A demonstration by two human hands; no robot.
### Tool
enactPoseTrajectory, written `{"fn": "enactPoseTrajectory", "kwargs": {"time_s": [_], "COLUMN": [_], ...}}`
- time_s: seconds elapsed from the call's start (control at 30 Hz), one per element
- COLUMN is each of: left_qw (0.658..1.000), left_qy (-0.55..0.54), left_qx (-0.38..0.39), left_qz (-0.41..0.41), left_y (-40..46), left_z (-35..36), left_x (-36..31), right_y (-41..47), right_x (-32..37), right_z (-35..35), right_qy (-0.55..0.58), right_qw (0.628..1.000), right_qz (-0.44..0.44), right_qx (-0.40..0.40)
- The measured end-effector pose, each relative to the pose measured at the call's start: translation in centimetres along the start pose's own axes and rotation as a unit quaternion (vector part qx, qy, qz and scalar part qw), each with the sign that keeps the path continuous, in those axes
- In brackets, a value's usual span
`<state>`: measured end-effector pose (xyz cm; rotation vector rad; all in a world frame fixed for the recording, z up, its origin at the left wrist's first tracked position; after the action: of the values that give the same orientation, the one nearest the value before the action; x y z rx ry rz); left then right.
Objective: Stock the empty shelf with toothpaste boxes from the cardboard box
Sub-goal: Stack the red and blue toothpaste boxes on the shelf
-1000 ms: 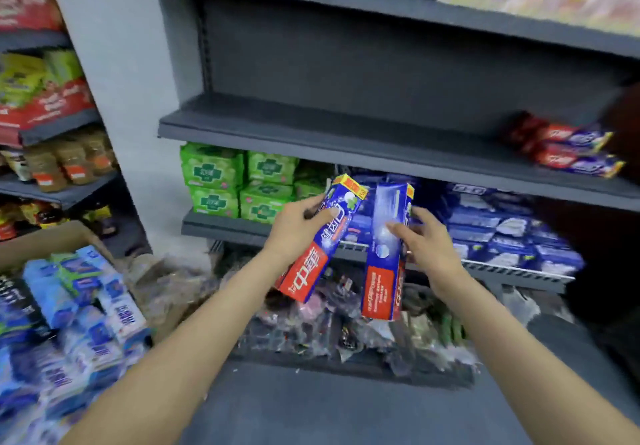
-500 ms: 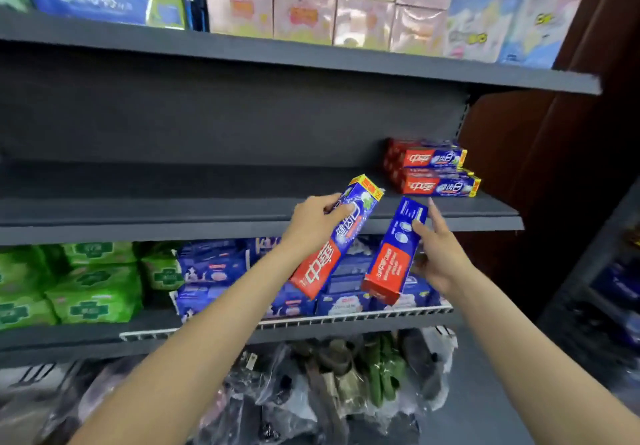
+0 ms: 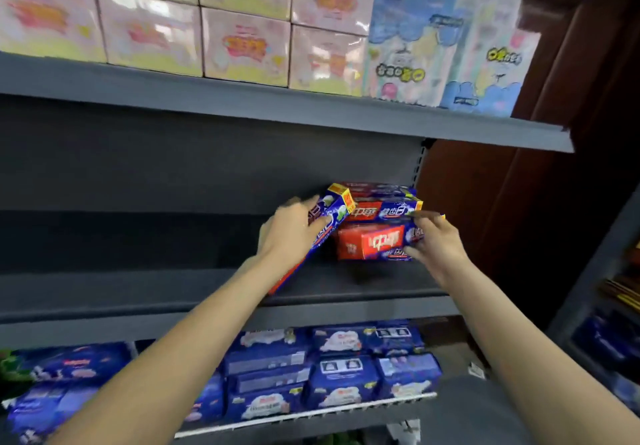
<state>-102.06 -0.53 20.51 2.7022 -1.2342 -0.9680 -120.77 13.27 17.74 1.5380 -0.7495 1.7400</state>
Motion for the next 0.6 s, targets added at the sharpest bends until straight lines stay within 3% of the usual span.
{"fn": "enactPoseTrajectory", "kwargs": {"time_s": [0.17, 0.37, 0.5, 0.6], "left_qw": [0.996, 0.989, 0.987, 0.985], "left_qy": [0.038, 0.047, 0.046, 0.042], "left_qx": [-0.038, -0.047, -0.071, -0.089], "left_qz": [-0.070, -0.130, -0.138, -0.141], "left_y": [2.5, 4.8, 5.0, 4.8], "left_z": [1.1, 3.0, 3.3, 3.3], "left_x": [-1.8, -3.2, -3.4, -3.2], "right_y": [5.6, 10.1, 11.6, 12.0], "right_x": [0.7, -0.3, -0.8, -0.5], "right_z": [-0.5, -1.5, -2.6, -2.6], "right_qy": [0.015, -0.093, -0.160, -0.147], "right_qw": [0.999, 0.986, 0.974, 0.970], "right_qz": [0.021, 0.098, 0.080, 0.062], "right_qx": [0.021, 0.100, 0.136, 0.184]}}
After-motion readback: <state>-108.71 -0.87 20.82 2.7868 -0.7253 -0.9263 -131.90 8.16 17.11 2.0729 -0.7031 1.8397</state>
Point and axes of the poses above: each hand's wrist, its own y-axis towards the middle knuckle, its own z-axis out of the palm, x = y × z, the point moved 5 cm from there along y, towards the middle knuckle, and after that the axes turned 6 degrees about x, right-handed, at the moved point
